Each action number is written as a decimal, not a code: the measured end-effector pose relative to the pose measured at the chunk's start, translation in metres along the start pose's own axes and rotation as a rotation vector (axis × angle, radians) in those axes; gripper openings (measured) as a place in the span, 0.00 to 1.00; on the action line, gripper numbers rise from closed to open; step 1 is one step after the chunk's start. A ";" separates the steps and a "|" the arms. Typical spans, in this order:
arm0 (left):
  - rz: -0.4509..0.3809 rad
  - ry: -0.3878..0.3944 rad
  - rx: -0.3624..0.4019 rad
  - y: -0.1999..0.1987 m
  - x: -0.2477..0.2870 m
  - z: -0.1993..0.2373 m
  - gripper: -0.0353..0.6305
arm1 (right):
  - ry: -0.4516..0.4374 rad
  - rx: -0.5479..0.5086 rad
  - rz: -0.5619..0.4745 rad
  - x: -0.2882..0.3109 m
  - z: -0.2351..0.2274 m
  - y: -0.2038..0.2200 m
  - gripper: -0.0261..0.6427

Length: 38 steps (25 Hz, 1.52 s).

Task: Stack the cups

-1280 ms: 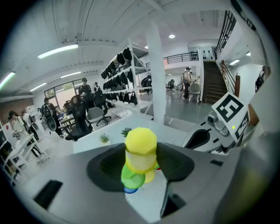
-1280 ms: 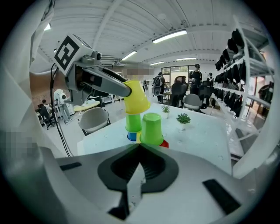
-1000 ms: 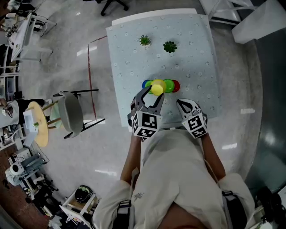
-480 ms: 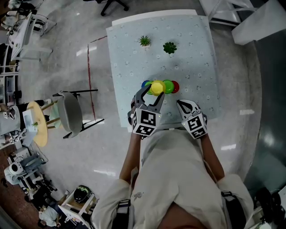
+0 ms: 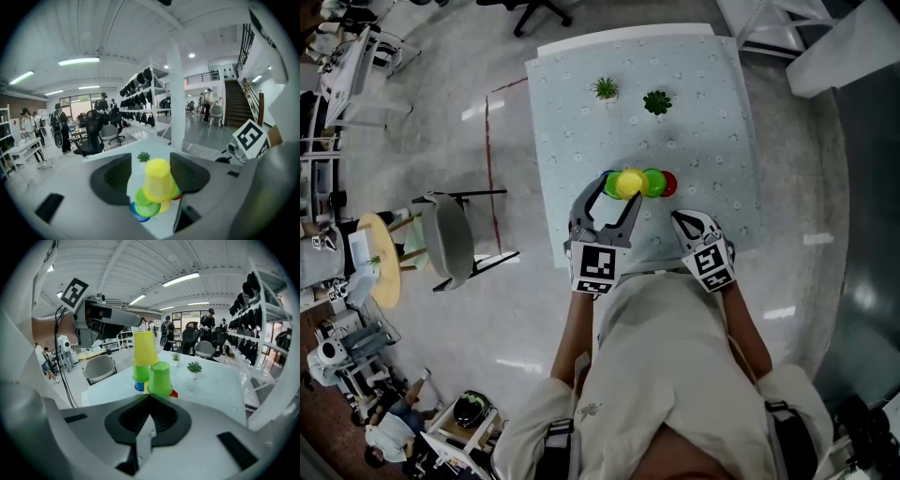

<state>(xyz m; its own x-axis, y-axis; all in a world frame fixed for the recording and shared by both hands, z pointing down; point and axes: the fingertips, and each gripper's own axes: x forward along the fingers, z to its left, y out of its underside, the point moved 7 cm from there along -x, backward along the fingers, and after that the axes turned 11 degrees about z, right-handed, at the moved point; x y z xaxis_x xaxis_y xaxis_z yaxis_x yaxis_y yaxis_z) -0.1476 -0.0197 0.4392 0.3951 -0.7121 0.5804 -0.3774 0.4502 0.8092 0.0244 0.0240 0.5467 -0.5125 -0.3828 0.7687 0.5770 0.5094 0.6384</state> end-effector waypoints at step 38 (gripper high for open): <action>-0.041 0.179 -0.083 0.090 -0.019 -0.020 0.20 | 0.141 0.058 -0.114 -0.035 0.031 -0.036 0.03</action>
<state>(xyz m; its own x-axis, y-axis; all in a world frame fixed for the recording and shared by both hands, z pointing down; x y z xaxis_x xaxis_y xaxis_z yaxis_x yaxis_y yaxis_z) -0.1724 0.0451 0.5025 0.5541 -0.6266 0.5481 -0.2908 0.4712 0.8327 0.0021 0.0434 0.4954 -0.4755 -0.5426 0.6924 0.4806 0.4991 0.7211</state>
